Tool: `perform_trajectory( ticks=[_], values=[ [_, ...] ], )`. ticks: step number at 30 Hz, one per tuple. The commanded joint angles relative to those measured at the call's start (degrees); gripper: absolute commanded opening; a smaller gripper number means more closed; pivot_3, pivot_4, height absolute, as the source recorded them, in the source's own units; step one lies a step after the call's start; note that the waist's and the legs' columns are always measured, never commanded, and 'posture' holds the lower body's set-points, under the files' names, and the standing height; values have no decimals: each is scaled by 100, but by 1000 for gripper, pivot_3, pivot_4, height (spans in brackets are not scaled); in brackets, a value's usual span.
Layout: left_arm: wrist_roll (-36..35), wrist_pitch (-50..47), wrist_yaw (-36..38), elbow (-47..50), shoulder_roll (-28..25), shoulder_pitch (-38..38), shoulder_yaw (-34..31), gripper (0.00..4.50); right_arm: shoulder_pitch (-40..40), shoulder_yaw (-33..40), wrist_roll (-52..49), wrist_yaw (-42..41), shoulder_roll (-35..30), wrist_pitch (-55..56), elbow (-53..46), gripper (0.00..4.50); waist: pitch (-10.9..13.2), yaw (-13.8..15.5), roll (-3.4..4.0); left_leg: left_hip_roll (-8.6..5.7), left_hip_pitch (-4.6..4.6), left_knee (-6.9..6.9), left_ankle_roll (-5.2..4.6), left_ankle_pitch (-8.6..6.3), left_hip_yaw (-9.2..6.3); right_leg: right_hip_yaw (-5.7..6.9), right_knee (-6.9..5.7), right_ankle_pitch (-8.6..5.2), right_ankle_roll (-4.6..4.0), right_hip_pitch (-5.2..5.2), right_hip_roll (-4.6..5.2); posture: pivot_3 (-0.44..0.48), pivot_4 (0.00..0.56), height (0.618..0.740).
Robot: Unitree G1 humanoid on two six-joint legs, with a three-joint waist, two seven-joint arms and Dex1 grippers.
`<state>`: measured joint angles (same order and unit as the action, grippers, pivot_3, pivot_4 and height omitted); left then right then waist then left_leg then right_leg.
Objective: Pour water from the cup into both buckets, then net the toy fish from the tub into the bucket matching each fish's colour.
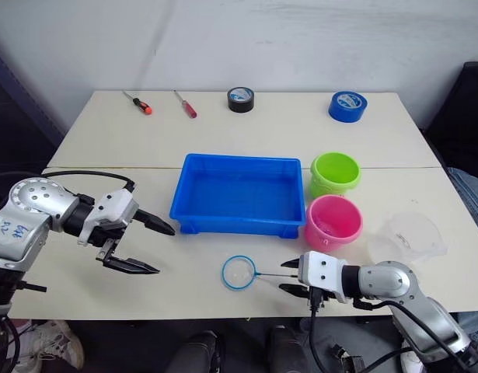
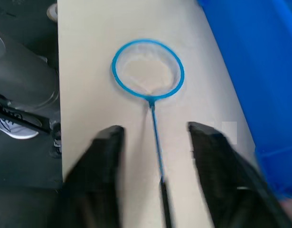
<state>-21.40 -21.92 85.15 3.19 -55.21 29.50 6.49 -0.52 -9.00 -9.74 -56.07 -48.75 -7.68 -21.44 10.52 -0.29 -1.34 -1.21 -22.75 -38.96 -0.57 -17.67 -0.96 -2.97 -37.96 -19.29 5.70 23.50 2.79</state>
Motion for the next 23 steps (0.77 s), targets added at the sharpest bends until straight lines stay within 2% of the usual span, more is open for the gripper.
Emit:
perform_trajectory(
  ticks=[1,2,5,8,11,15,18,23],
  values=[
    [-284,-221,-105,-177,181,304,-259,4500,-243,418,-62,160,-66,-122,-365,4451,0,29,0,0,0,-1,0,0,0,0,0,0,0,0,0,0,150,736],
    [-338,-297,-121,-230,228,365,-281,4500,-364,578,-144,187,-106,-220,-524,4451,0,42,0,0,-2,-2,0,0,-3,2,0,0,0,0,0,0,150,736],
    [-485,-516,-166,-624,446,641,-369,4500,-1114,1911,-922,362,-116,-1063,-1454,4451,1,67,1,-1,-8,-4,0,-2,-6,6,0,0,0,1,1,0,150,736],
    [-493,-588,-198,-1187,668,976,-404,4500,-2083,4142,-1867,338,143,-1960,-2106,4451,-2,101,-2,-1,-8,-7,0,-2,-6,6,-2,0,1,-3,-1,0,150,736],
    [-404,-508,-186,-1617,789,1216,-413,4500,-2749,5680,-2352,180,309,-2405,-2213,4451,-3,121,-5,0,4,-5,-1,-4,-7,9,3,1,1,-16,-5,0,150,736],
    [-201,-211,-133,-2237,895,1522,-378,4500,-3541,7538,-2701,-71,591,-2652,-1742,4451,-3,124,-4,1,25,8,-3,-5,-1,3,9,0,1,-31,-6,0,150,736],
    [-10,80,-97,-2634,967,1666,-323,4500,-3872,8244,-2654,-51,791,-2568,-1229,4451,-3,115,-5,0,71,49,-5,-7,3,-3,42,0,1,-81,-3,0,150,736],
    [-1,174,-24,-2899,1112,1827,-399,4500,-4119,8368,-2569,-22,896,-2433,-923,4451,-3,66,-5,1,113,91,-4,-7,11,-15,59,-1,0,-108,2,0,150,736]
  ],
)
